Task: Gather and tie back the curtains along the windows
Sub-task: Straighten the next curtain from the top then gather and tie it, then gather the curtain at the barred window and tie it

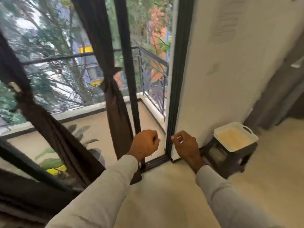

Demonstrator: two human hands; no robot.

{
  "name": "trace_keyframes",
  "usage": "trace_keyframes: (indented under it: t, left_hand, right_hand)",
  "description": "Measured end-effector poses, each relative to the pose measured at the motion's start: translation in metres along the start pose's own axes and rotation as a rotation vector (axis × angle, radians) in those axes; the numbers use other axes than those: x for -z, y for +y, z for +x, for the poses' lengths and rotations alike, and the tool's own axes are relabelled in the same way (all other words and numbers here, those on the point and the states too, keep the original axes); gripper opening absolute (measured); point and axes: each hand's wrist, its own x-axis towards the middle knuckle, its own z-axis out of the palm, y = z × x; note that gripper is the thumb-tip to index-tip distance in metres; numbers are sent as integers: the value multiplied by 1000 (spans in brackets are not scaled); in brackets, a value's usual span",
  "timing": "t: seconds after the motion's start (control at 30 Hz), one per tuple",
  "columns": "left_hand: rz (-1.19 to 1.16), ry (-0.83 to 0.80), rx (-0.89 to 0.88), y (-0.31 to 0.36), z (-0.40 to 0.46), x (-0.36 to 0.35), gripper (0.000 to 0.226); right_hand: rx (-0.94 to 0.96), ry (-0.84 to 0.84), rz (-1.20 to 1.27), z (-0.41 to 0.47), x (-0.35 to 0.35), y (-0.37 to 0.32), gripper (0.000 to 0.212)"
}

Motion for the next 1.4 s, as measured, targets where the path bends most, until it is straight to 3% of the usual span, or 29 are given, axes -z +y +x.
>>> trace_keyframes:
  t: [0.43,0.73,0.93,1.13,1.3,1.4]
  left_hand:
    - [-41,-145,-188,276,134,-179,23]
    - [-133,-216,-350,442,246,-266,51]
    - [-189,-180,-424,541,349,-329,39]
    - [-183,-228,-454,617,480,-399,43]
    - [-140,-267,-515,691,580,-424,30]
    - [-123,-237,-574,736,637,-430,33]
  right_hand:
    - [-207,115,-152,22,244,228,20]
    - [-328,303,-245,61,392,343,13]
    - [-372,410,-305,140,484,416,14]
    - [-405,433,-347,252,565,488,15]
    - [-441,475,-325,326,631,533,15]
    - [-442,496,-328,371,683,554,14]
